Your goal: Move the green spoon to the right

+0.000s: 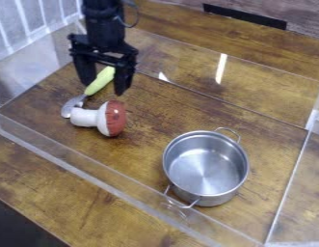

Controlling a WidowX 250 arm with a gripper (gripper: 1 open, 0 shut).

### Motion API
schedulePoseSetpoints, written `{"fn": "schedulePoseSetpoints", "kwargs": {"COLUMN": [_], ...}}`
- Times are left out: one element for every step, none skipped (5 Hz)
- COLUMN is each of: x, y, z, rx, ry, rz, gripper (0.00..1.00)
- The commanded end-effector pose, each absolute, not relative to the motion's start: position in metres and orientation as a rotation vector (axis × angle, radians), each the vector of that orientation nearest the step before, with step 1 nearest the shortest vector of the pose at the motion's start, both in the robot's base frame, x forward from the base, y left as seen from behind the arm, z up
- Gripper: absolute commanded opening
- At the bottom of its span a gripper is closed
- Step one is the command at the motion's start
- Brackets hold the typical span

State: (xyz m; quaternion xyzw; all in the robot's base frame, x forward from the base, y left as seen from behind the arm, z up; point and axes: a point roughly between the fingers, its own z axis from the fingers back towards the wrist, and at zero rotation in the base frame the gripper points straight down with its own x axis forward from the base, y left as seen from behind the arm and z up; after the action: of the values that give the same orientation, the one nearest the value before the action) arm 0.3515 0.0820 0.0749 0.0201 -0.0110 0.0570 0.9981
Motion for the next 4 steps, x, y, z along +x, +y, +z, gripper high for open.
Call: {"fn": "schedulePoseSetpoints", "kwargs": {"x": [0.354,0.348,0.349,0.349], "y": [0.099,0.102,0.104,0.106], "z": [0.1,0.103,0.109,0.113], "rx": [0.041,0.038,0.036,0.034], "ry": [-0.115,-0.129,-0.155,-0.173], "rz": [0.115,0.098,0.126,0.155], "gripper": [1.0,0.0,1.0,1.0]}}
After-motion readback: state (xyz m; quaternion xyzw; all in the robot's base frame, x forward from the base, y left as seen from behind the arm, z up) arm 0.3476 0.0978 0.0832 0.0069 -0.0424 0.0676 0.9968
